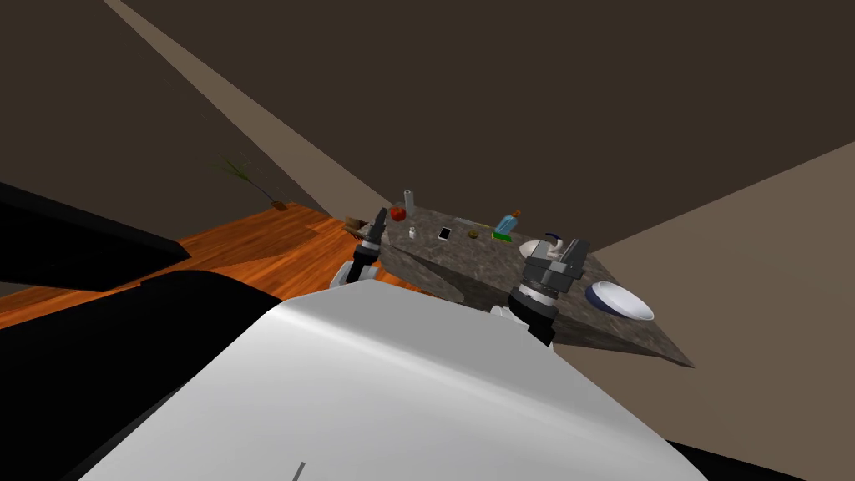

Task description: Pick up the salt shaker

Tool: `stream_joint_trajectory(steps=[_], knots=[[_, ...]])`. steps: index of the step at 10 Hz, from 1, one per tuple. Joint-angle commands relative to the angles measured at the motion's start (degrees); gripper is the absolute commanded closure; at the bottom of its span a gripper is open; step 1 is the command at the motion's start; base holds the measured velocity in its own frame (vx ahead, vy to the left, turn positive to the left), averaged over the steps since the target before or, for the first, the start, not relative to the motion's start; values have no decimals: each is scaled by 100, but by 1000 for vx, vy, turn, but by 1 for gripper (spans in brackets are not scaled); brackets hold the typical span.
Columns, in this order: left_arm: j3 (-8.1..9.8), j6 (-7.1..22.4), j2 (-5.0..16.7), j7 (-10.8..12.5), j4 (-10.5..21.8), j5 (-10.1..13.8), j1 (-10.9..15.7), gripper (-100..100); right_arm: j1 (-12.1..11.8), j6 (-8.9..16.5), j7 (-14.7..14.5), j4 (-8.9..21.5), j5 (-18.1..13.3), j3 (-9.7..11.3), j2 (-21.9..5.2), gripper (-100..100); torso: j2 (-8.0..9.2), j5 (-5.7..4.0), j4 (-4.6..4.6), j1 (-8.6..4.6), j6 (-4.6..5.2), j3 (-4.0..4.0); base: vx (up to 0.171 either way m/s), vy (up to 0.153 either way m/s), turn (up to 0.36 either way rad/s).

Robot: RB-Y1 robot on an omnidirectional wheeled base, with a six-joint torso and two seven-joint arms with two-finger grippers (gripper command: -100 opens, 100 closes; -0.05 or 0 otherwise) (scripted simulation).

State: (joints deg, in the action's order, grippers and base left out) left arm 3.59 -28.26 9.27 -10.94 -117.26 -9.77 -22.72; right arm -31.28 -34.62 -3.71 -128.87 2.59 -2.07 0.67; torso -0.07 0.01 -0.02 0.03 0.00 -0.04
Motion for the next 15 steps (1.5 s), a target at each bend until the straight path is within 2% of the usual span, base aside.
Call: stream_joint_trajectory(steps=[1, 7, 8, 9, 10, 11, 12, 13, 14, 15], knots=[[30, 54, 20, -180, 267, -127, 136, -100, 0, 0, 0, 0, 0, 0, 0, 0, 0, 0, 0, 0, 0, 0, 18, 9, -40], [71, 165, -53, -898, 1352, -664, 621, -100, 0, 0, 0, 0, 0, 0, 0, 0, -3, 0, -1, 1, 0, -2, 19, 8, -45], [71, 165, -53, -898, 1387, -664, 621, -100, 0, 0, 0, 0, 0, 0, 0, 0, -2, 0, -1, 1, -1, -2, 12, 6, -9], [78, 185, -66, -1021, 1585, -756, 705, -100, 0, 0, 0, 0, 0, 0, 0, 0, 0, 0, 0, -1, -1, 0, 9, 5, -29], [78, 185, -66, -1021, 1585, -756, 705, -100, 0, 0, 0, 0, 0, 0, 0, 0, 2, -1, 1, -1, -1, 1, 7, 4, -15], [85, 206, -81, -1144, 1779, -848, 789, -100, 0, 0, 0, 0, 0, 0, 0, 0, 4, -1, 1, -2, -2, 2, 8, 5, -26], [85, 206, -81, -1144, 1784, -848, 789, -100, 0, 0, 0, 0, 0, 0, 0, 0, 4, -1, 1, -2, -1, 2, 8, 3, -18], [92, 227, -98, -1266, 1974, -939, 873, -100, 0, 0, 0, 0, 0, 0, 0, 0, 4, -1, 1, -2, -2, 2, 10, 5, -28], [92, 227, -98, -1266, 1984, -939, 873, -100, 0, 0, 0, 0, 0, 0, 0, 0, 3, -1, 1, -2, -1, 2, 9, 5, -17], [99, 248, -117, -1387, 2184, -1029, 957, -100, 0, 0, 0, 0, 0, 0, 0, 0, 4, -1, 1, -2, -2, 2, 9, 4, -30]])
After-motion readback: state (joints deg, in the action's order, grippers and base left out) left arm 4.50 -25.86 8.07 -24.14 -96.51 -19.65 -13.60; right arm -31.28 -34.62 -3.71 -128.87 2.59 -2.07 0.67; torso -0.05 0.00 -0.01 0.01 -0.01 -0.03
